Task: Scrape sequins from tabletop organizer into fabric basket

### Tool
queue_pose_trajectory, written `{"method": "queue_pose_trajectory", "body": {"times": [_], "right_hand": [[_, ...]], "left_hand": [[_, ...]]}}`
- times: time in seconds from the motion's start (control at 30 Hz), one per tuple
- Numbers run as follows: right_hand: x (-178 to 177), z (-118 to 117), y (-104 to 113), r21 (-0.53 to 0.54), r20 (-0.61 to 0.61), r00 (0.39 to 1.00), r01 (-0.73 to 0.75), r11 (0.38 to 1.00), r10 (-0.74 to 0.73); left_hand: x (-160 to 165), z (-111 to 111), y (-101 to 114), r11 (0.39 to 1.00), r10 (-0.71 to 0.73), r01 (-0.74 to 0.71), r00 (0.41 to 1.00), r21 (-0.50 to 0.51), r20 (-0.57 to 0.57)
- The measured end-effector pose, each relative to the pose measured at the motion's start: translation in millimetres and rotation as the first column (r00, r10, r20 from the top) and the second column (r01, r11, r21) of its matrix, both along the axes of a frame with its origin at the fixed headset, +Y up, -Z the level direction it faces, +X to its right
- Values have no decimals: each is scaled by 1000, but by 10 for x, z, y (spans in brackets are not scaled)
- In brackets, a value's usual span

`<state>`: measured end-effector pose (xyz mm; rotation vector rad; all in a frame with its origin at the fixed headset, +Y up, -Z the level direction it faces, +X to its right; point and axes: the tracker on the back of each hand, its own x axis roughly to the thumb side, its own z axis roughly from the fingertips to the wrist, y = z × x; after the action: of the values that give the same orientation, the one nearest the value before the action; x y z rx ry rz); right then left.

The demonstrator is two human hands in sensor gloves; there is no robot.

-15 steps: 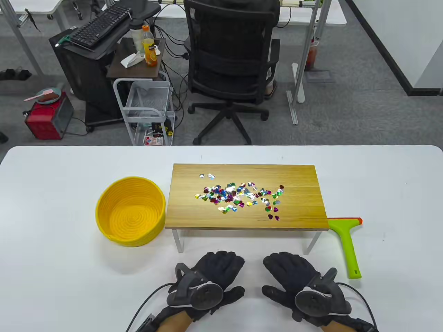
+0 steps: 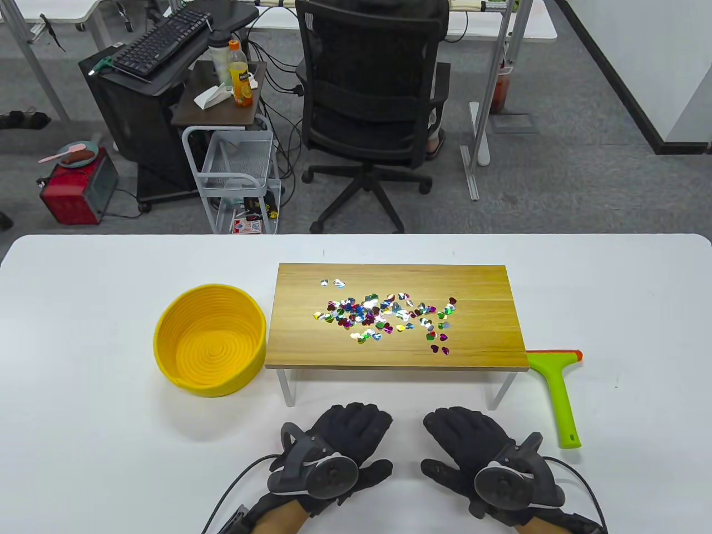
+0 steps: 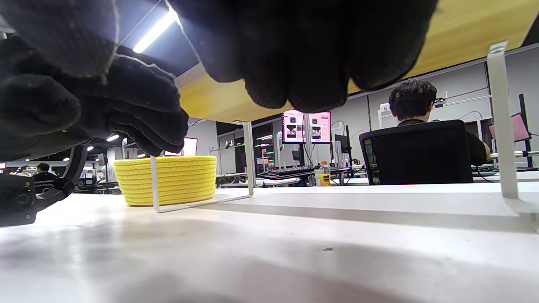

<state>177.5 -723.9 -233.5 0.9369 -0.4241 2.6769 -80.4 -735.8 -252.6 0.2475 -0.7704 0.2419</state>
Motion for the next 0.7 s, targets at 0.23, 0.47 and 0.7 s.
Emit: {"method": "queue_pose_trajectory", "body": {"times": [0.23, 0.47, 0.7], "right_hand": [[22, 17, 27, 24, 39, 999, 7, 1000, -8], [212, 150, 575, 195, 81, 985, 135, 971, -153], [725, 35, 1142, 181, 422, 902, 10, 983, -87]], "left_hand": [[-23, -3, 20, 1000, 2, -1, 1000, 19, -16], [-68, -4, 54, 999, 11, -10, 1000, 36, -29], [-66, 9, 65, 999, 11, -10, 1000, 43, -26]]}}
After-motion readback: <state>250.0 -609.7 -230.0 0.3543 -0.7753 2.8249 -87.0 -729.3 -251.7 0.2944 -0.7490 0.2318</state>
